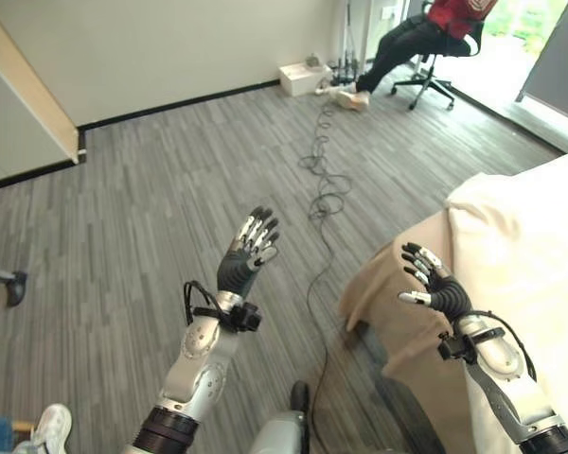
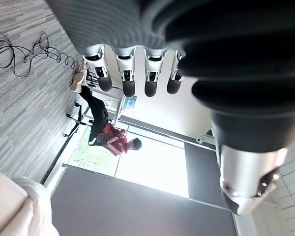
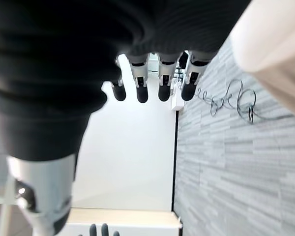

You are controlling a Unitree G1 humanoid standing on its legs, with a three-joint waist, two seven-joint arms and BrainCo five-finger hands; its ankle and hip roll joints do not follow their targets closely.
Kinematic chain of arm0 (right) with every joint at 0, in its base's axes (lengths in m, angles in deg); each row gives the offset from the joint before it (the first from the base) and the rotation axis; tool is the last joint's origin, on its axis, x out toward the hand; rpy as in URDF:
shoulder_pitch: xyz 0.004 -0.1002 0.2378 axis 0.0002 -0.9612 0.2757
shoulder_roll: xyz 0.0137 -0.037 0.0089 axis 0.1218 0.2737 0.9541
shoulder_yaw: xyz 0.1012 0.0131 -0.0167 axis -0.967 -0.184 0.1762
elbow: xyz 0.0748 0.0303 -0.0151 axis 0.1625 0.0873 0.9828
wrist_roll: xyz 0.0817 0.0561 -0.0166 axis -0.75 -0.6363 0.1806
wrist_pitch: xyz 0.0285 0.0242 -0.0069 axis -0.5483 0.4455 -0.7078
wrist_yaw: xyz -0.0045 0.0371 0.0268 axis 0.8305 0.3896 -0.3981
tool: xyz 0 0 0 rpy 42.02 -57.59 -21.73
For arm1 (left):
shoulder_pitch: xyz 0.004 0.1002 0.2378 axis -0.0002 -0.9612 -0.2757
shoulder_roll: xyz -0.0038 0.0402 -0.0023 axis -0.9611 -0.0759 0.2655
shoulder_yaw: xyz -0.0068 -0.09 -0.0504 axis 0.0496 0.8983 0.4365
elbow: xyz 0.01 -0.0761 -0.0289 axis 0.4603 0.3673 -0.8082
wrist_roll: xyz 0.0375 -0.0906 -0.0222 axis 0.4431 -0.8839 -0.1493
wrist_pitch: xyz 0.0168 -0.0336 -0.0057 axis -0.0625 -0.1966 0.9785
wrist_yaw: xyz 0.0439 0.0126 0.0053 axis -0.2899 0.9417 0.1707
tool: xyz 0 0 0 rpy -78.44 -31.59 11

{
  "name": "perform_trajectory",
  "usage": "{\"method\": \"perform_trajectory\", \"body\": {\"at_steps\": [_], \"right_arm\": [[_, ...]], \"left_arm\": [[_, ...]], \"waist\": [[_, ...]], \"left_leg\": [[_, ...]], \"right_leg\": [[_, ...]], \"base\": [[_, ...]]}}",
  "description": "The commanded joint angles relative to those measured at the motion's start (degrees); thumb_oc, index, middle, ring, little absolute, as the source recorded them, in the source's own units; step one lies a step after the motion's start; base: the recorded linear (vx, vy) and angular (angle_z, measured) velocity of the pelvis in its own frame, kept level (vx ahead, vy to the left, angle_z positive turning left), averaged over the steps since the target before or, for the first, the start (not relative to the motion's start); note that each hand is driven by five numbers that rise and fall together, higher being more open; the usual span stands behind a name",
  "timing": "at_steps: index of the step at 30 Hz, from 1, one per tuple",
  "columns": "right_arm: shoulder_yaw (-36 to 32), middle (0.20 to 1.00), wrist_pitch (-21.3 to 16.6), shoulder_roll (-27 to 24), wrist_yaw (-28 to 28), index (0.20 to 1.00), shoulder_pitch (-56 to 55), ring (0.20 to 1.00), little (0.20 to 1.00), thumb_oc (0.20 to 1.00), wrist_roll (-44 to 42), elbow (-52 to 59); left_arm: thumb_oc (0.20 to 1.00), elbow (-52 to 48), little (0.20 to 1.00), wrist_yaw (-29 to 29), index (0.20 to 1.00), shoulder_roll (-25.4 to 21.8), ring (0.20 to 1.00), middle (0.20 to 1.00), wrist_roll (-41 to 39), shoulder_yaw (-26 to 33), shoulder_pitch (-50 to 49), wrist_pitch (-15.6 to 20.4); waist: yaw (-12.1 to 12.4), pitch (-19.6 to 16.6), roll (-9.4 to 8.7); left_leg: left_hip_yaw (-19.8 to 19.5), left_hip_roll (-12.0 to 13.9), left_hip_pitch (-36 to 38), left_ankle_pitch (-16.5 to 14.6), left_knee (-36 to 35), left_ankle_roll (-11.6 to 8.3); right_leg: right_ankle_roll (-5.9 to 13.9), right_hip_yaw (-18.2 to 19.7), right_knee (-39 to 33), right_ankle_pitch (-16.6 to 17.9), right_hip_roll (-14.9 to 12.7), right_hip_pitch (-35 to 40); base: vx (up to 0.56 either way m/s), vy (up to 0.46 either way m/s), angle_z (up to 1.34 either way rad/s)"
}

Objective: Making the bed.

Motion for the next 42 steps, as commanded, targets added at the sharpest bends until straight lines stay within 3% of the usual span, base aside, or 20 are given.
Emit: {"method": "perform_trajectory", "body": {"at_steps": [1,4,6,8,9,10,13,15,16,19,22,24,25,26,27,34,35,36,39,42], "right_arm": [[-1.39,1.0,-3.46,1.35,-0.12,1.0,2.51,1.0,1.0,1.0,0.63,0.9],[-1.22,1.0,-2.87,1.84,-0.01,1.0,2.43,1.0,1.0,1.0,1.4,0.51],[-1.32,1.0,-2.48,2.73,0.3,1.0,2.27,1.0,1.0,1.0,0.46,-1.24],[-1.64,1.0,-2.19,2.64,-0.51,1.0,0.6,1.0,1.0,1.0,0.93,-1.56],[-0.71,1.0,-2.1,2.7,-0.78,1.0,0.24,1.0,1.0,1.0,2.17,-2.09],[-0.26,1.0,-1.82,2.71,-0.84,1.0,0.44,1.0,1.0,1.0,2.53,-2.25],[-0.84,1.0,-1.88,2.32,-1.69,1.0,-0.5,1.0,1.0,1.0,1.53,-1.7],[-2.23,1.0,-2.55,0.69,-1.43,1.0,-1.32,1.0,1.0,1.0,1.21,-1.35],[-2.81,1.0,-2.52,0.05,-1.01,1.0,-1.99,1.0,1.0,1.0,1.5,-1.27],[-3.73,1.0,-2.38,-0.68,-0.47,1.0,-2.7,1.0,1.0,1.0,1.6,-0.65],[-5.31,1.0,-2.87,-0.94,-0.78,1.0,-4.58,1.0,1.0,1.0,0.86,-1.09],[-6.26,1.0,-3.03,-1.0,-0.52,1.0,-5.49,1.0,1.0,1.0,1.17,-2.49],[-6.52,1.0,-3.29,-0.49,-0.68,1.0,-4.72,1.0,1.0,1.0,0.26,-3.88],[-6.53,1.0,-3.3,-0.49,-0.68,1.0,-4.68,1.0,1.0,1.0,0.25,-3.9],[-6.12,1.0,-3.2,0.18,-1.18,1.0,-3.87,1.0,1.0,1.0,-0.34,-5.81],[-5.3,1.0,-2.21,1.8,-3.04,1.0,-3.89,1.0,1.0,1.0,0.48,-6.59],[-3.55,1.0,-1.95,3.17,-3.59,1.0,-2.35,1.0,1.0,1.0,-0.03,-6.77],[-3.54,1.0,-1.94,3.18,-3.59,1.0,-2.33,1.0,1.0,1.0,-0.02,-6.77],[-3.31,1.0,-1.62,4.7,-4.01,1.0,-3.38,1.0,1.0,1.0,-0.59,-6.45],[-4.28,1.0,-1.38,4.56,-4.88,1.0,-5.49,1.0,1.0,1.0,-0.26,-5.59]], "left_arm": [[1.0,-4.39,1.0,0.93,1.0,-4.05,1.0,1.0,0.83,2.01,1.7,3.58],[1.0,-4.9,1.0,1.63,1.0,-5.17,1.0,1.0,1.81,2.85,1.78,3.46],[1.0,-6.3,1.0,2.36,1.0,-6.34,1.0,1.0,4.11,3.85,2.77,3.18],[1.0,-6.48,1.0,2.24,1.0,-6.23,1.0,1.0,4.26,5.35,1.98,3.2],[1.0,-6.68,1.0,1.92,1.0,-5.68,1.0,1.0,4.33,6.66,0.13,3.4],[1.0,-7.08,1.0,1.72,1.0,-5.48,1.0,1.0,4.54,7.11,-0.9,3.13],[1.0,-7.56,1.0,0.64,1.0,-4.74,1.0,1.0,3.82,7.06,-2.06,2.69],[1.0,-7.23,1.0,-0.62,1.0,-4.38,1.0,1.0,2.21,6.56,-1.93,2.57],[1.0,-6.99,1.0,-0.95,1.0,-3.84,1.0,1.0,1.5,5.54,-1.27,2.54],[1.0,-6.4,1.0,-0.69,1.0,-3.15,1.0,1.0,1.34,4.05,-0.38,2.48],[1.0,-5.78,1.0,-0.08,1.0,-1.89,1.0,1.0,1.53,2.94,1.47,3.24],[1.0,-5.78,1.0,-0.26,1.0,-0.95,1.0,1.0,1.48,2.45,2.34,3.96],[1.0,-6.36,1.0,-0.32,1.0,-0.68,1.0,1.0,1.63,2.58,2.75,4.26],[1.0,-6.34,1.0,-0.32,1.0,-0.68,1.0,1.0,1.63,2.57,2.79,4.27],[1.0,-6.56,1.0,-0.76,1.0,-0.5,1.0,1.0,1.45,3.64,1.85,4.72],[1.0,-6.56,1.0,-2.31,1.0,-2.12,1.0,1.0,1.57,2.76,0.57,4.67],[1.0,-6.06,1.0,-1.79,1.0,-3.49,1.0,1.0,2.35,3.49,-0.3,4.32],[1.0,-6.04,1.0,-1.79,1.0,-3.5,1.0,1.0,2.34,3.5,-0.29,4.34],[1.0,-5.28,1.0,-1.51,1.0,-3.99,1.0,1.0,3.76,4.68,-1.47,3.5],[1.0,-5.34,1.0,-2.37,1.0,-3.4,1.0,1.0,4.15,5.75,-3.19,2.64]], "waist": [[0.36,-1.48,-2.06],[-0.62,-0.4,-0.2],[-2.58,0.26,1.48],[-2.91,-0.12,0.8],[-1.56,-0.64,-0.17],[-1.13,-0.93,-0.51],[-1.48,-2.03,-1.25],[-0.98,-1.33,-2.56],[-1.01,-0.62,-2.66],[-0.9,-0.39,-2.94],[-1.26,-1.54,-2.52],[-2.45,-2.03,-1.43],[-1.68,-2.44,-1.21],[-1.68,-2.57,-1.19],[-0.86,-2.72,-0.68],[-2.77,-3.38,0.11],[-2.27,-2.01,0.63],[-2.18,-1.94,0.61],[-2.23,-0.62,1.59],[-3.27,-1.3,2.15]], "left_leg": [[0.97,2.57,0.84,-0.81,-0.04,-1.05],[2.98,4.28,4.1,-1.94,-1.02,-0.4],[6.57,5.99,9.69,-3.62,-3.21,-1.47],[8.08,5.77,11.2,-4.26,-3.15,-2.53],[11.01,5.57,11.81,-5.27,-2.75,-2.41],[12.47,5.89,11.93,-5.15,-3.4,-2.61],[13.5,7.51,11.71,-4.74,-2.33,-4.14],[13.79,13.81,2.72,-0.55,16.77,-7.93],[13.39,14.76,2.48,0.26,18.82,-8.05],[10.03,13.32,0.78,0.36,18.77,-7.43],[0.72,11.29,1.9,-0.82,7.17,-7.31],[-1.23,10.99,4.98,0.15,1.1,-7.75],[-9.68,7.19,5.21,-1.85,-0.15,-8.03],[-9.7,7.19,5.01,-1.66,-0.23,-8.01],[-17.78,4.39,5.69,-2.6,-1.67,-8.21],[-9.08,3.85,9.02,-4.61,-4.27,-4.04],[-4.38,3.89,11.04,-5.14,-5.02,-2.81],[-4.27,3.9,11.16,-5.18,-5.06,-2.81],[1.03,4.36,13.5,-5.47,-6.49,-2.65],[3.04,4.24,13.85,-4.7,-8.08,-2.43]], "right_leg": [[10.4,-2.17,14.13,20.76,-2.94,-6.39],[10.85,-7.2,19.59,21.76,-4.47,-11.4],[8.36,-17.49,14.55,17.15,-9.74,-18.41],[6.98,-24.56,6.96,15.76,-11.01,-15.64],[8.12,-30.22,6.26,17.79,-13.67,-13.39],[8.33,-31.55,5.08,18.08,-14.12,-12.97],[6.82,-28.68,-1.92,14.34,-10.2,-11.42],[2.76,-27.87,-5.35,11.84,-6.9,-7.69],[2.03,-27.47,-5.44,11.24,-6.23,-6.94],[2.29,-24.95,-6.22,11.1,-6.46,-6.28],[3.83,-17.02,-6.01,10.85,-6.4,-6.03],[4.5,-14.49,-6.37,10.77,-6.25,-5.98],[4.55,-9.72,-7.14,11.24,-6.18,-5.95],[4.56,-9.73,-7.24,11.42,-6.17,-6.14],[5.24,-4.15,-7.31,12.35,-5.74,-6.76],[9.94,1.77,-4.83,16.32,-9.6,-10.16],[11.9,-0.5,1.68,21.03,-10.37,-15.42],[11.89,-0.39,1.9,20.9,-10.34,-15.49],[10.35,-15.54,3.95,22.12,-14.29,-17.98],[9.76,-22.0,4.58,20.83,-15.34,-16.84]], "base": [[0.32,0.089,-0.55],[0.3,0.155,-0.26],[0.36,0.138,-0.54],[0.32,0.024,-0.91],[0.15,-0.038,-0.65],[0.08,-0.097,-0.79],[0.09,-0.248,-0.97],[0.04,-0.303,0.0],[0.0,-0.107,-0.42],[0.04,0.05,-0.76],[0.18,0.136,-1.31],[0.19,0.169,-1.77],[0.13,0.146,-1.15],[0.17,0.209,-1.3],[0.13,0.226,-1.59],[0.12,0.334,-1.27],[0.02,0.273,-1.08],[0.0,0.381,-1.28],[-0.05,0.198,-1.06],[-0.05,0.166,-0.53]]}}
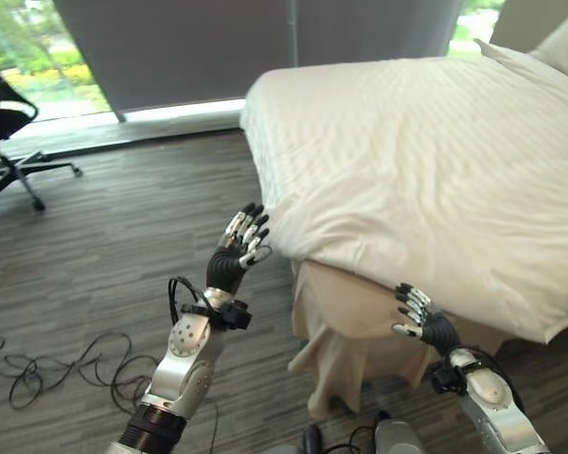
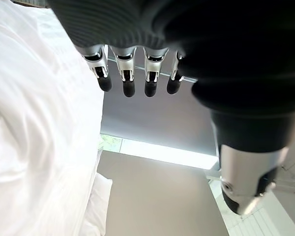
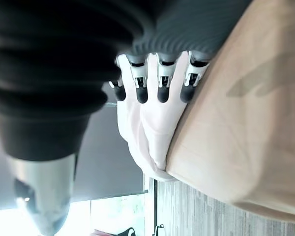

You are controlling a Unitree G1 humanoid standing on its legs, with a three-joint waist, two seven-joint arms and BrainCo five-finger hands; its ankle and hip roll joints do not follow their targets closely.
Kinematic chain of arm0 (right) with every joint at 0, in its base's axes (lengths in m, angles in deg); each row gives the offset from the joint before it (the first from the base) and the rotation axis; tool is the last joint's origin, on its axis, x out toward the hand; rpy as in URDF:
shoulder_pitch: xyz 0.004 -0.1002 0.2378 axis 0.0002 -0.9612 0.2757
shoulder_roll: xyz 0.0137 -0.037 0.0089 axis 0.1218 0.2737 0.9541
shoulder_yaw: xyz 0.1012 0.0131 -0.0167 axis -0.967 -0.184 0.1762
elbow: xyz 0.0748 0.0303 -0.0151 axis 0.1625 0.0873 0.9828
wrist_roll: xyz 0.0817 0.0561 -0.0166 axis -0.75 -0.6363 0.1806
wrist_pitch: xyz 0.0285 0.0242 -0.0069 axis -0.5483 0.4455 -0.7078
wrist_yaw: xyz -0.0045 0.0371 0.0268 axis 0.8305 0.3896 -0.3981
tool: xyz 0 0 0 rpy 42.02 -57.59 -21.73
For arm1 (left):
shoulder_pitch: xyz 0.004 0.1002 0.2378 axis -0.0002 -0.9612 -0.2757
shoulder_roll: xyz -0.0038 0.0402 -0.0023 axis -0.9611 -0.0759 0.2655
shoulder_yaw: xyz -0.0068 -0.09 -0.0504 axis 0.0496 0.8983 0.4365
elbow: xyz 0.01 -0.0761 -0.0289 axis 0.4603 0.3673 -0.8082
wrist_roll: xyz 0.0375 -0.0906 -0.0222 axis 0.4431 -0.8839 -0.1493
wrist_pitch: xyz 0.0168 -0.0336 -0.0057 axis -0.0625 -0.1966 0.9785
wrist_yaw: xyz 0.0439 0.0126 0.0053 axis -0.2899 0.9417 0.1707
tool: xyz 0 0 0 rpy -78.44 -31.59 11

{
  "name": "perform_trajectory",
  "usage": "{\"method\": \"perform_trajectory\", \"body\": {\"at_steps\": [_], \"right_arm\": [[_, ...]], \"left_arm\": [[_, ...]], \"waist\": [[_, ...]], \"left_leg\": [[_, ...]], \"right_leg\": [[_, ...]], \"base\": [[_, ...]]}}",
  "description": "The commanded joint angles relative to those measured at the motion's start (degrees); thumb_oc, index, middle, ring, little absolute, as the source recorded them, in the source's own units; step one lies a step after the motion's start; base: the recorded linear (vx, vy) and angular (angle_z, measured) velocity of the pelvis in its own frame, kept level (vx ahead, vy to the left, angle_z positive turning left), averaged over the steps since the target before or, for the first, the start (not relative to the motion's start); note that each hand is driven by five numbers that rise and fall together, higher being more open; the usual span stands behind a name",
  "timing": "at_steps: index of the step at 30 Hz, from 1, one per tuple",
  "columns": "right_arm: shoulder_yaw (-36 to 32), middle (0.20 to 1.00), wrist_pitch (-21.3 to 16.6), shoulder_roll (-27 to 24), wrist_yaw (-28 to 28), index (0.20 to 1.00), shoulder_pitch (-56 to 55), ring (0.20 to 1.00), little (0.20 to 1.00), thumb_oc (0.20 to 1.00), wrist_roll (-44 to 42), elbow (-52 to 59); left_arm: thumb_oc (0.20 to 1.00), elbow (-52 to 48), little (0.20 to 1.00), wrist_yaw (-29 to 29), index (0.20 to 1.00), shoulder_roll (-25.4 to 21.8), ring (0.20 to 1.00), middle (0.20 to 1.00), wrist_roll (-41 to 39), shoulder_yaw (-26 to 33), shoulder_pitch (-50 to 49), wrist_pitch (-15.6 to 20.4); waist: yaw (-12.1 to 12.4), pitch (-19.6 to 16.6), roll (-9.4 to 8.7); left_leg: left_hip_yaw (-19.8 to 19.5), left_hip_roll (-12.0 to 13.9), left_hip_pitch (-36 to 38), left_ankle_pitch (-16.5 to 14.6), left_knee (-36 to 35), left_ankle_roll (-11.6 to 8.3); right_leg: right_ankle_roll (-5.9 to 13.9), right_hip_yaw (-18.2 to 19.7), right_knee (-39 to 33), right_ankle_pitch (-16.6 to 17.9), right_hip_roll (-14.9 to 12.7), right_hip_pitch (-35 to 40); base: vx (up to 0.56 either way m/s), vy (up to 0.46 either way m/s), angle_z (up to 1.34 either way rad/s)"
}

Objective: Making the bed.

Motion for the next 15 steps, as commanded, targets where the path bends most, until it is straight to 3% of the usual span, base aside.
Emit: {"method": "perform_trajectory", "body": {"at_steps": [1,2,7,11,13,15], "right_arm": [[-4.35,1.0,-2.3,-2.18,-1.05,1.0,0.69,1.0,1.0,1.0,-0.36,2.63],[-4.36,1.0,-2.27,-2.2,-1.04,1.0,0.62,1.0,1.0,1.0,-0.35,2.69],[-6.93,1.0,-3.08,-3.21,1.05,1.0,2.14,1.0,1.0,1.0,-0.15,1.19],[-8.15,1.0,-3.24,-3.46,1.55,1.0,2.93,1.0,1.0,1.0,-0.82,1.83],[-8.7,1.0,-3.51,-3.66,1.72,1.0,3.09,1.0,1.0,1.0,-1.75,1.94],[-9.04,1.0,-3.93,-3.86,2.08,1.0,3.26,1.0,1.0,1.0,-2.33,1.69]], "left_arm": [[1.0,-3.82,1.0,-1.42,1.0,0.38,1.0,1.0,1.29,5.55,-3.62,0.73],[1.0,-3.84,1.0,-1.43,1.0,0.41,1.0,1.0,1.29,5.54,-3.67,0.72],[1.0,-3.75,1.0,-2.07,1.0,1.71,1.0,1.0,0.32,7.7,-7.67,-0.07],[1.0,-3.45,1.0,-2.34,1.0,1.99,1.0,1.0,-0.41,9.04,-9.52,-0.34],[1.0,-2.26,1.0,-2.47,1.0,1.92,1.0,1.0,-0.91,9.45,-9.63,-0.37],[1.0,-2.71,1.0,-2.79,1.0,1.56,1.0,1.0,-1.03,10.22,-9.91,-0.64]], "waist": [[-0.27,-3.42,-0.73],[-0.27,-3.44,-0.7],[1.94,-4.98,-2.33],[2.38,-4.66,-2.49],[2.13,-4.44,-2.88],[3.17,-3.93,-3.72]], "left_leg": [[3.67,7.69,2.02,2.36,-2.01,-5.44],[3.68,7.7,2.08,2.37,-2.07,-5.45],[8.81,8.61,2.83,1.95,-2.24,-6.05],[10.11,9.58,3.57,2.17,-2.09,-6.37],[9.95,11.23,2.74,1.7,0.48,-7.34],[9.66,13.29,-0.25,2.15,8.14,-8.68]], "right_leg": [[-0.98,-3.75,-4.2,7.11,1.53,4.23],[-0.98,-3.76,-4.3,7.14,1.56,4.31],[-0.38,-11.71,-9.25,6.98,1.13,7.33],[-0.08,-9.46,-8.18,7.25,2.26,6.07],[-1.59,-5.17,-13.22,4.97,5.13,7.77],[-3.77,-4.4,-15.84,3.84,6.9,9.57]], "base": [[-0.02,0.113,-0.29],[0.0,0.048,-0.24],[-0.02,-0.044,-0.46],[-0.01,-0.116,-0.62],[0.02,-0.237,-0.23],[-0.01,-0.28,-0.28]]}}
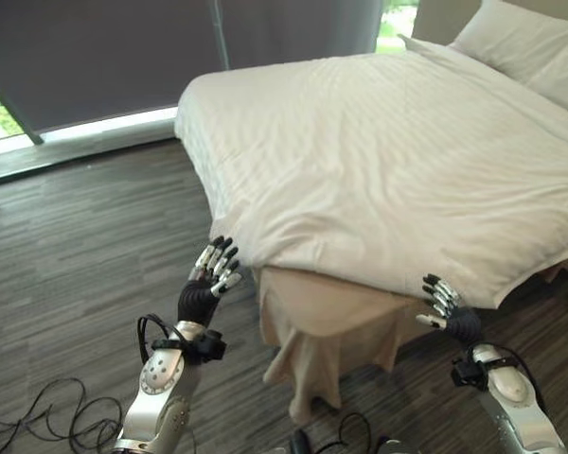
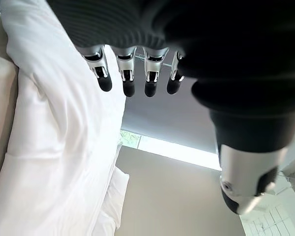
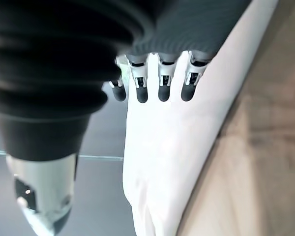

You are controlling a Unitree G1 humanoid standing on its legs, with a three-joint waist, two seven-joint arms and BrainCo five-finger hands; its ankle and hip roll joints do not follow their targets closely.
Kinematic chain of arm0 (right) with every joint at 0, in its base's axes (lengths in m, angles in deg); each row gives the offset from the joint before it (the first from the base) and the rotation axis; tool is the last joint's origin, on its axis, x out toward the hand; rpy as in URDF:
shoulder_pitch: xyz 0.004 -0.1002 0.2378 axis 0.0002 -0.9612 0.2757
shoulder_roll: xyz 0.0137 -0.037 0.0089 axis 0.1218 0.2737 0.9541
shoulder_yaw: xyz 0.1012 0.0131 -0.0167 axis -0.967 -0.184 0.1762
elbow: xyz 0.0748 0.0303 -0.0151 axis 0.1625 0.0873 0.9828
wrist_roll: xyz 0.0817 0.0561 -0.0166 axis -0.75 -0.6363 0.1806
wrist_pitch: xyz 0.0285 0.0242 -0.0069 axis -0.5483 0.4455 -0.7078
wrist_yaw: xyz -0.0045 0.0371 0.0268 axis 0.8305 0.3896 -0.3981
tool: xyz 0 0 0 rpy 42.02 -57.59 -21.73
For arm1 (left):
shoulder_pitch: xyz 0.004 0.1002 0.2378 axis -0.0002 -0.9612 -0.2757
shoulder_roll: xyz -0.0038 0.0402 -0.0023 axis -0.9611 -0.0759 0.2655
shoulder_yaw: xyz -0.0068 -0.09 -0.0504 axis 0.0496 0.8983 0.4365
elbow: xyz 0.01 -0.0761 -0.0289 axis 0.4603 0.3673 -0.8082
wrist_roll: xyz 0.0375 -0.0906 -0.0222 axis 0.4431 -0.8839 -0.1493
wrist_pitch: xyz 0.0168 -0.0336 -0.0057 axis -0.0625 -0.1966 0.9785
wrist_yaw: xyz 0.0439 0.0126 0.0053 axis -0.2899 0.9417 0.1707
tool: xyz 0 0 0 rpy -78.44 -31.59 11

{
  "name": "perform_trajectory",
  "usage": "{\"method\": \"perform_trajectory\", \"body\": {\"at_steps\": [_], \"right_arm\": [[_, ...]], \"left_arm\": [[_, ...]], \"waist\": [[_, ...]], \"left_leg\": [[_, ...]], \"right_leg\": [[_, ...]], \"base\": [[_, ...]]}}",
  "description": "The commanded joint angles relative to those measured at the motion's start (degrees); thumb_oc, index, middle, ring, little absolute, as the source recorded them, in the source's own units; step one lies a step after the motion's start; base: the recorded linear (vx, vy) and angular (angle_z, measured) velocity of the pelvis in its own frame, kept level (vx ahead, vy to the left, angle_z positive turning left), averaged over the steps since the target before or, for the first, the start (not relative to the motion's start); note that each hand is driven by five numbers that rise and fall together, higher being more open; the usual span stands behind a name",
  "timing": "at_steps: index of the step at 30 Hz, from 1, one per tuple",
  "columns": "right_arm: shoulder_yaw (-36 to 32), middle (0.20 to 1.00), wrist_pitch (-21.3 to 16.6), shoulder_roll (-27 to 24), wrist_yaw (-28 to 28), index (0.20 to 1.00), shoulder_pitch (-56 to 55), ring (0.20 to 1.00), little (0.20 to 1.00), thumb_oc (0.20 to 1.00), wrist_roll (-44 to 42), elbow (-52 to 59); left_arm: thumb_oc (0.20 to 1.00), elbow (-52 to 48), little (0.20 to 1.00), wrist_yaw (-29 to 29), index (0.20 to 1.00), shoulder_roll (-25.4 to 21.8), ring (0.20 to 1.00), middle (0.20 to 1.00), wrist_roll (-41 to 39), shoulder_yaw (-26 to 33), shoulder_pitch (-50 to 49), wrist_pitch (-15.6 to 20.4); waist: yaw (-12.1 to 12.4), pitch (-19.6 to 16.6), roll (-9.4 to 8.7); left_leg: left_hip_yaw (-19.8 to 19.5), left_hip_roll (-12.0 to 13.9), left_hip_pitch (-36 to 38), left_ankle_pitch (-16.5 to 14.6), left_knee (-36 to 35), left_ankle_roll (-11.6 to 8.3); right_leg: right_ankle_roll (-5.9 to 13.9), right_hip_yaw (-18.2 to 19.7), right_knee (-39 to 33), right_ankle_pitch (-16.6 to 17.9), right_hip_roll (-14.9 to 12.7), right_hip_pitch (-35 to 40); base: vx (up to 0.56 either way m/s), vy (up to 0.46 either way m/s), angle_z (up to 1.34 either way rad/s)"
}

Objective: Making the bed.

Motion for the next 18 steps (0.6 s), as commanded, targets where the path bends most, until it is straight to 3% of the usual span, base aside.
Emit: {"method": "perform_trajectory", "body": {"at_steps": [1,2,3,4,6,12,18], "right_arm": [[-1.64,1.0,-4.04,-2.97,1.3,1.0,3.47,1.0,1.0,1.0,-2.41,0.59],[-1.82,1.0,-4.07,-3.27,1.48,1.0,3.36,1.0,1.0,1.0,-2.31,0.26],[-1.9,1.0,-4.06,-3.94,1.79,1.0,3.66,1.0,1.0,1.0,-1.91,0.01],[-1.83,1.0,-4.02,-4.62,2.28,1.0,4.21,1.0,1.0,1.0,-1.25,0.06],[-2.26,1.0,-4.32,-5.47,2.42,1.0,5.22,1.0,1.0,1.0,-0.92,0.58],[-3.64,1.0,-4.83,-6.84,1.64,1.0,4.54,1.0,1.0,1.0,-0.74,0.62],[-5.12,1.0,-4.27,-10.89,2.06,1.0,5.3,1.0,1.0,1.0,4.67,-4.75]], "left_arm": [[1.0,-1.03,1.0,-1.54,1.0,0.56,1.0,1.0,-1.14,1.72,1.76,1.71],[1.0,-1.2,1.0,-1.79,1.0,0.59,1.0,1.0,-1.57,1.68,1.8,1.64],[1.0,-1.31,1.0,-1.84,1.0,0.71,1.0,1.0,-1.85,1.74,1.99,1.59],[1.0,-1.4,1.0,-1.39,1.0,0.96,1.0,1.0,-1.85,1.63,2.2,1.66],[1.0,-1.54,1.0,-0.95,1.0,1.56,1.0,1.0,-1.3,2.5,1.27,1.95],[1.0,-1.66,1.0,-1.68,1.0,1.1,1.0,1.0,-1.68,2.53,0.67,2.43],[1.0,-3.96,1.0,-3.51,1.0,-0.2,1.0,1.0,-2.04,-0.05,1.61,1.92]], "waist": [[1.26,0.08,-0.29],[1.72,1.23,-0.6],[2.21,2.07,-0.64],[2.82,2.67,-0.86],[4.35,2.46,-0.67],[3.95,0.86,0.22],[2.67,-1.55,1.55]], "left_leg": [[-2.57,10.04,-3.75,4.5,12.81,-5.77],[-3.57,11.65,-6.61,6.62,19.14,-6.73],[-6.48,11.49,-9.33,8.53,23.17,-6.94],[-10.38,9.8,-11.47,8.96,25.72,-6.7],[-18.67,5.44,-12.46,6.94,19.84,-5.96],[-20.76,6.44,-7.66,7.32,9.31,-6.86],[-17.36,6.01,-0.48,5.91,-1.43,-5.59]], "right_leg": [[-3.21,0.82,-1.45,4.14,3.76,-1.93],[-4.25,0.79,-1.64,3.58,4.35,-0.96],[-5.27,1.03,-1.78,3.39,4.84,-0.76],[-5.62,1.73,-1.88,3.17,4.78,-0.62],[-5.01,4.92,-2.71,2.79,5.15,-0.3],[-4.64,7.05,-3.56,2.21,5.96,0.83],[-3.32,7.47,-5.65,2.68,5.3,2.02]], "base": [[-0.04,-0.316,-0.45],[-0.05,-0.256,-0.27],[-0.07,-0.168,-0.05],[-0.05,-0.081,-0.2],[0.05,-0.053,-0.45],[0.11,0.013,-0.41],[0.11,0.128,-0.16]]}}
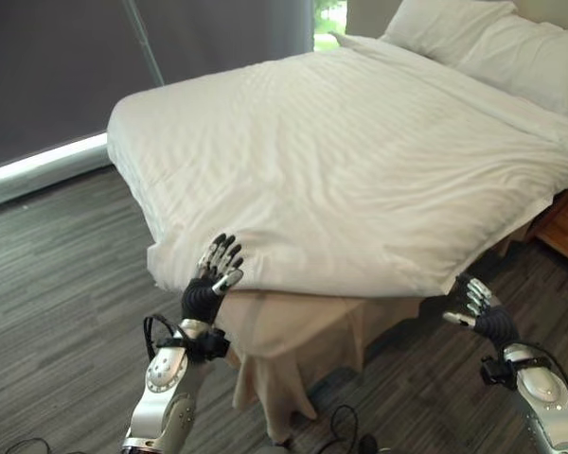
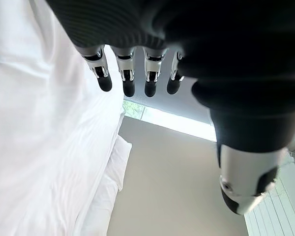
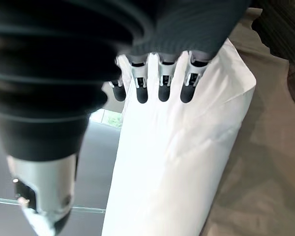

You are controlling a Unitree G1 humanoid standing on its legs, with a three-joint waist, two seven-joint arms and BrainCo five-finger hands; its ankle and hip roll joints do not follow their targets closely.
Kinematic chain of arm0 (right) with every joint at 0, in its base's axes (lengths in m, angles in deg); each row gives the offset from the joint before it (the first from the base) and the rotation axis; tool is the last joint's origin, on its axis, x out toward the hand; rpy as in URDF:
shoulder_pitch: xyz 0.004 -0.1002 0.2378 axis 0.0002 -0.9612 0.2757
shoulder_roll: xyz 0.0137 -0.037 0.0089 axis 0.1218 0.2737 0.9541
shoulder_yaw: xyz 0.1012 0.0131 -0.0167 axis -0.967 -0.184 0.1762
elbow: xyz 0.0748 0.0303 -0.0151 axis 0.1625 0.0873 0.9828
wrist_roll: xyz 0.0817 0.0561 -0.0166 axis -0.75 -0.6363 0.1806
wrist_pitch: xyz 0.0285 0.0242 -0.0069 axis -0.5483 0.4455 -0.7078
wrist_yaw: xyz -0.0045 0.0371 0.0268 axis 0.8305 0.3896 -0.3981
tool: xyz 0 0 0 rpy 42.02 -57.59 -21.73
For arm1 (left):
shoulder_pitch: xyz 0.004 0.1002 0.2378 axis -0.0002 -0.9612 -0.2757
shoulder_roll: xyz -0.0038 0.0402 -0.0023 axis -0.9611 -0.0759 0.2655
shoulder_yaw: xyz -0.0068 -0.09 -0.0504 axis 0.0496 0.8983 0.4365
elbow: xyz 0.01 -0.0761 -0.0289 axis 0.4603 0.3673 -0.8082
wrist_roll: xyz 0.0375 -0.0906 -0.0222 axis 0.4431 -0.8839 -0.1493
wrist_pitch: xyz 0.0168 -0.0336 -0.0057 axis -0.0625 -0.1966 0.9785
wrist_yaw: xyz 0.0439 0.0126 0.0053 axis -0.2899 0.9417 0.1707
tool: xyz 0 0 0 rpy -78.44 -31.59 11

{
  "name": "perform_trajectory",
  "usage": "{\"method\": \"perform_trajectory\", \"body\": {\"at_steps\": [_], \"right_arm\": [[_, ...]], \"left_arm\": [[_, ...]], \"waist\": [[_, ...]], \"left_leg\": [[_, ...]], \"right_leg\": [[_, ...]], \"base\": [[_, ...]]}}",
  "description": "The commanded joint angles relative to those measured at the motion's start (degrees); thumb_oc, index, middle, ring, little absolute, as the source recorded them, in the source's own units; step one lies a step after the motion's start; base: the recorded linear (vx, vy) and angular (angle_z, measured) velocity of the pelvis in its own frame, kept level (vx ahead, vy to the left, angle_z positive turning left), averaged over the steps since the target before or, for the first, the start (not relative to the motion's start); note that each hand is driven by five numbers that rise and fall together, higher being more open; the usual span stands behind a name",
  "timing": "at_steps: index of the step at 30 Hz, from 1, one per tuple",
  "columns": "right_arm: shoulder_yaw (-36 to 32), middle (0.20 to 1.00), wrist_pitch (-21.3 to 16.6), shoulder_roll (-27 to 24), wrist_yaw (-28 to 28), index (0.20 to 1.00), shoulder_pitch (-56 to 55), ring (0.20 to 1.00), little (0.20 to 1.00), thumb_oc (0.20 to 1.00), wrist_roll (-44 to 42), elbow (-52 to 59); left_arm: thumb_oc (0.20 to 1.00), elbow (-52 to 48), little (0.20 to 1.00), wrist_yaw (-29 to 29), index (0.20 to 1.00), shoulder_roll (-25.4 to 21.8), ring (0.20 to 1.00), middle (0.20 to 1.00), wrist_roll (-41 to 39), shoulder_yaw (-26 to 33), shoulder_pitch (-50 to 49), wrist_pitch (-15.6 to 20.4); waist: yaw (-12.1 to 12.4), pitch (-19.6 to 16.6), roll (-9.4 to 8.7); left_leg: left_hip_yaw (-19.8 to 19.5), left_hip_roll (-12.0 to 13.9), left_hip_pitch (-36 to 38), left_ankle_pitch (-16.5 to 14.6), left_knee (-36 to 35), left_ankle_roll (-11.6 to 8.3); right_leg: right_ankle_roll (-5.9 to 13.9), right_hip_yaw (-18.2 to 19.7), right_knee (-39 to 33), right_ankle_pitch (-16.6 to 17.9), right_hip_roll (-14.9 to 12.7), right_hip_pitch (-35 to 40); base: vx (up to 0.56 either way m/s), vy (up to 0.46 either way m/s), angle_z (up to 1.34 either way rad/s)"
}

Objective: Making the bed.

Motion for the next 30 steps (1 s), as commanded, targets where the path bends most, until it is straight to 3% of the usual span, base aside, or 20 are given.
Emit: {"method": "perform_trajectory", "body": {"at_steps": [1,4,6,7,9,10,13,19,23,30], "right_arm": [[0.64,1.0,-2.93,-5.78,0.18,1.0,6.28,1.0,1.0,1.0,3.74,-2.1],[5.03,1.0,-2.25,-10.22,-0.02,1.0,12.05,1.0,1.0,1.0,5.96,-7.34],[12.56,1.0,-1.08,-12.95,0.56,1.0,21.63,1.0,1.0,1.0,9.01,-13.91],[17.78,1.0,-0.53,-13.01,0.94,1.0,28.57,1.0,1.0,1.0,10.64,-17.89],[21.75,1.0,-0.23,-12.33,1.2,1.0,33.72,1.0,1.0,1.0,11.74,-20.29],[26.77,1.0,0.09,-10.79,0.98,1.0,39.35,1.0,1.0,1.0,13.37,-23.81],[33.2,1.0,1.52,-6.7,1.73,1.0,47.89,1.0,1.0,1.0,16.04,-31.19],[37.62,1.0,2.8,-1.42,3.08,1.0,56.4,1.0,1.0,1.0,19.69,-37.34],[39.48,1.0,4.31,3.97,5.75,1.0,64.34,1.0,1.0,1.0,23.5,-49.65],[39.91,1.0,5.71,7.03,7.94,1.0,71.89,1.0,1.0,1.0,26.3,-59.94]], "left_arm": [[1.0,-2.75,1.0,-2.6,1.0,-2.76,1.0,1.0,-1.86,0.63,-0.92,2.52],[1.0,-3.36,1.0,-3.39,1.0,-4.6,1.0,1.0,-2.63,0.53,-2.14,2.2],[1.0,-3.85,1.0,-3.97,1.0,-6.26,1.0,1.0,-4.01,-0.62,-3.16,2.0],[1.0,-4.94,1.0,-4.29,1.0,-7.36,1.0,1.0,-4.89,-1.24,-3.63,1.91],[1.0,-5.61,1.0,-4.38,1.0,-8.23,1.0,1.0,-5.2,-1.61,-3.92,1.84],[1.0,-5.68,1.0,-4.22,1.0,-8.83,1.0,1.0,-5.56,-2.14,-3.94,1.75],[1.0,-6.56,1.0,-3.85,1.0,-9.57,1.0,1.0,-6.37,-2.35,-4.54,1.6],[1.0,-7.19,1.0,-3.24,1.0,-10.06,1.0,1.0,-6.97,-0.73,-5.6,1.46],[1.0,-7.85,1.0,-2.88,1.0,-10.98,1.0,1.0,-8.05,0.25,-6.14,1.28],[1.0,-8.08,1.0,-2.92,1.0,-12.0,1.0,1.0,-8.66,0.81,-6.38,0.99]], "waist": [[1.75,-2.45,0.64],[2.59,-2.54,0.43],[4.05,-2.65,0.22],[5.1,-2.65,0.23],[5.83,-2.69,0.29],[6.79,-2.55,0.4],[8.52,-2.18,0.84],[10.59,-2.04,1.54],[12.76,-1.86,2.24],[14.63,-2.1,2.44]], "left_leg": [[0.0,2.57,-2.04,2.79,2.12,-1.93],[0.31,1.77,-2.05,2.58,1.4,-1.28],[0.41,1.06,-2.46,2.27,1.05,-0.75],[0.46,0.69,-2.85,2.21,0.85,-0.53],[0.56,0.39,-3.31,2.23,0.68,-0.41],[0.52,0.03,-3.97,2.23,0.64,-0.25],[0.21,-0.44,-4.91,2.28,0.64,-0.03],[-0.32,-1.01,-6.13,2.48,0.64,0.16],[-1.54,-1.85,-7.49,2.88,0.67,0.36],[-2.76,-2.51,-8.6,3.08,0.81,0.5]], "right_leg": [[1.13,-0.2,3.09,0.86,0.62,-2.95],[1.66,0.08,2.64,1.33,0.04,-3.16],[2.18,0.31,1.79,2.14,-0.54,-3.37],[2.41,0.4,1.27,2.68,-0.81,-3.72],[2.58,0.59,1.03,2.98,-1.04,-4.17],[2.71,0.56,0.83,3.24,-1.24,-4.72],[2.88,0.33,0.62,3.7,-1.62,-5.44],[3.01,-0.08,0.62,3.83,-1.94,-6.2],[3.07,-1.2,0.62,4.03,-2.33,-6.73],[3.23,-2.25,0.62,3.97,-2.57,-6.98]], "base": [[0.07,0.141,-0.04],[0.04,0.102,0.0],[0.05,0.107,-0.07],[0.02,0.075,-0.03],[0.01,0.072,0.03],[0.0,0.057,0.1],[-0.01,0.038,0.06],[0.0,0.01,0.05],[0.0,0.009,0.09],[0.0,0.011,0.16]]}}
